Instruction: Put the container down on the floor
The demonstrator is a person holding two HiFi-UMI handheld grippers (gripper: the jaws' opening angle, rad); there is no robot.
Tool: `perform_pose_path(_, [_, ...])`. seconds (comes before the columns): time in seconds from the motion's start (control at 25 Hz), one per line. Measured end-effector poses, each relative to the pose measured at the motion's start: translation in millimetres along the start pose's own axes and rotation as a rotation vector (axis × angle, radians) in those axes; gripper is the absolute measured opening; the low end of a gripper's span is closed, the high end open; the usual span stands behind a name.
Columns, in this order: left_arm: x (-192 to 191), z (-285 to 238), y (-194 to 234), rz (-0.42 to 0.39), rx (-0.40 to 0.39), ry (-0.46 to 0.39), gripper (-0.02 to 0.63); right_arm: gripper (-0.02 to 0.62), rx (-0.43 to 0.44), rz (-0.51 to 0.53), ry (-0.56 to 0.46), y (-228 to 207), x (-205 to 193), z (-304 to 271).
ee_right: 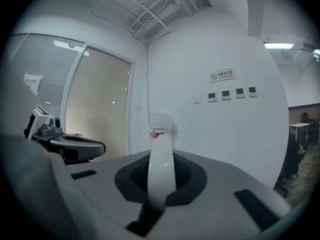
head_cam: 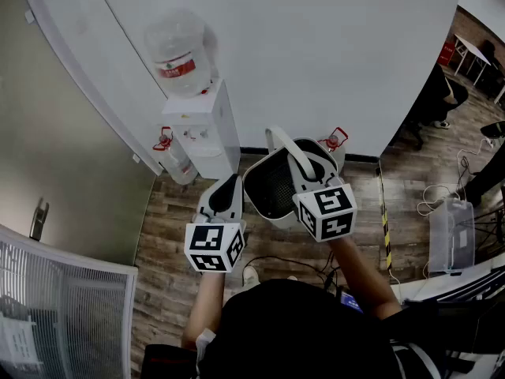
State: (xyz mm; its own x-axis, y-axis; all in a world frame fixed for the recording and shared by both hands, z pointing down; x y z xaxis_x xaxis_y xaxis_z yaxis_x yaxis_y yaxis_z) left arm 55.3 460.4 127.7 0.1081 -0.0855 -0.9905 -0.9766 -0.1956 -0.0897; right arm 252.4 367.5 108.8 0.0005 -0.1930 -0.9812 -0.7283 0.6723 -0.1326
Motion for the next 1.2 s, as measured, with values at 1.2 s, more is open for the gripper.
perform_pose_path(1.2, [-6.0, -5.6, -32.0, 0.024, 0.017, 0.008, 0.015, 0.029, 0.033, -0.072, 0.019, -34.0, -16.0, 14.1])
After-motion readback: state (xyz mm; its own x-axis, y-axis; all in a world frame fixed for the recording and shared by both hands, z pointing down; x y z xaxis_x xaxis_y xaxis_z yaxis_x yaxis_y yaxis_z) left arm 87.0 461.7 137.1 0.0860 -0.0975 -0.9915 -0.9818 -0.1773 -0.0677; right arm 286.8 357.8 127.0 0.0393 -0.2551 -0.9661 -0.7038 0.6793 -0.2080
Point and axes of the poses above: the fingertips, and each gripper's own axes: z backward along the fingers, y to its left, x out of its top, the point moved 10 cm from there along z, backward along the fingers, and after that the axes turned 8 degrees about -z, right-handed, at the moved point
